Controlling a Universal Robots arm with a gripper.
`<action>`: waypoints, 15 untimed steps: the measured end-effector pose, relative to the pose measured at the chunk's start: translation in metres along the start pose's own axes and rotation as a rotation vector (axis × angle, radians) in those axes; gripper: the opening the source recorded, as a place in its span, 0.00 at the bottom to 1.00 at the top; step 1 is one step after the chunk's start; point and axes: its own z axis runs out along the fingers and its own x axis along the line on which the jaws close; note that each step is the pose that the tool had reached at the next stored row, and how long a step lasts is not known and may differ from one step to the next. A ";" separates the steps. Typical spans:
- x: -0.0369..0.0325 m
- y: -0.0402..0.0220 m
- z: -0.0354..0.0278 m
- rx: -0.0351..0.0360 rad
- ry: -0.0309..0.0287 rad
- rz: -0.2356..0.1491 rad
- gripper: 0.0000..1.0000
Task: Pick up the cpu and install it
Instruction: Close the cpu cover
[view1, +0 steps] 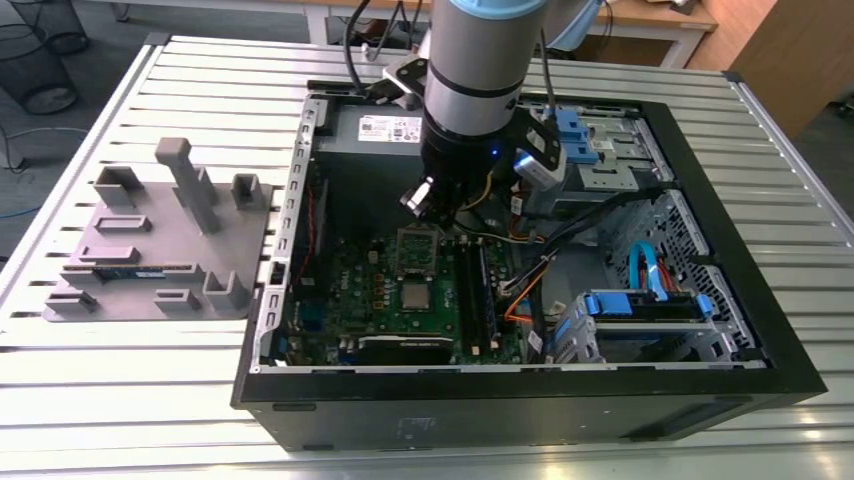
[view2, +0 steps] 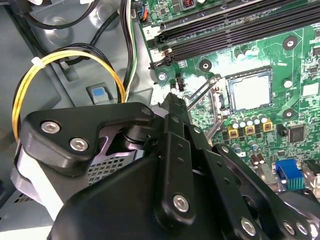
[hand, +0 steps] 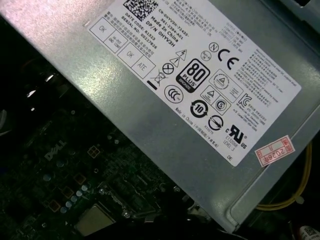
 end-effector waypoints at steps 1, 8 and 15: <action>0.0003 -0.0002 -0.0001 -0.0001 0.0001 -0.001 0.11; 0.0014 -0.0013 -0.0025 -0.0006 0.0005 -0.010 0.11; 0.0028 -0.0025 -0.0040 -0.0009 0.0010 -0.016 0.11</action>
